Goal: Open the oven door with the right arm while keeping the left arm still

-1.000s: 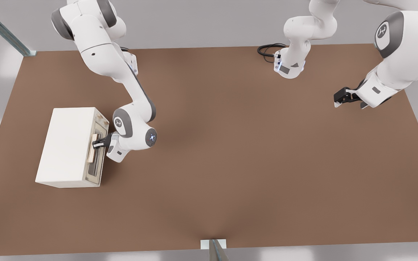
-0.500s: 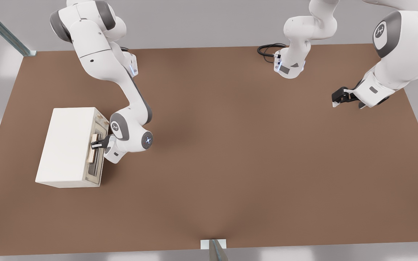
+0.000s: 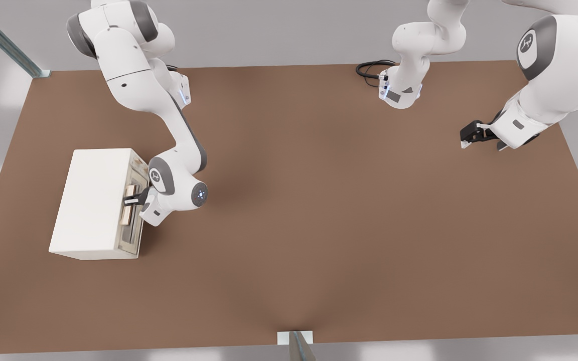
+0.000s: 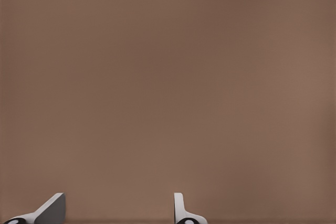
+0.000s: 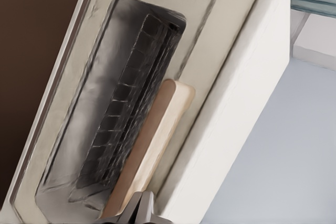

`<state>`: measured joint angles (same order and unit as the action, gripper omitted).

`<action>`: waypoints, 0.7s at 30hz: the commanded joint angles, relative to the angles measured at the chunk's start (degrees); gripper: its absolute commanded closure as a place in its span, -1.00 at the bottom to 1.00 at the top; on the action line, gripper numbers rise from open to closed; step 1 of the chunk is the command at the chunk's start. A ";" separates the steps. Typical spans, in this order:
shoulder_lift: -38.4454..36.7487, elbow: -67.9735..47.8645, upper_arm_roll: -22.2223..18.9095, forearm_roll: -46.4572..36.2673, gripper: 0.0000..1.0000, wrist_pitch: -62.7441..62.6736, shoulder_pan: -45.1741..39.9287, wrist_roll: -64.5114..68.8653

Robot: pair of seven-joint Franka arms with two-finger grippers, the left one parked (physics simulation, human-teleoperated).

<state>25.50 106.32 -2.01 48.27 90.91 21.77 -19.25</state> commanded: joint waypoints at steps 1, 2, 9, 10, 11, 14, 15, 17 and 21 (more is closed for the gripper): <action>-0.01 0.20 -0.01 -0.02 0.57 0.32 0.03 -2.02; -0.10 0.29 -0.01 -0.02 0.57 0.59 0.03 -2.37; 0.43 -1.99 0.43 -1.16 0.57 0.15 3.81 -3.42; 2.09 -4.79 0.43 -2.91 0.57 -0.99 4.86 -2.99; 3.94 -8.93 0.43 -5.64 0.57 -3.28 6.35 -2.55; 8.51 -21.41 0.43 -13.55 0.57 -9.78 7.41 1.67; 10.27 -26.68 0.25 -16.89 0.57 -12.51 6.97 5.97; 11.15 -32.57 -0.01 -21.55 0.57 -14.62 5.13 11.16; 7.64 -38.03 -0.01 -42.19 -1.00 -14.79 -10.59 22.76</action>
<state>33.42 69.24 -1.92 18.97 79.28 13.01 -14.29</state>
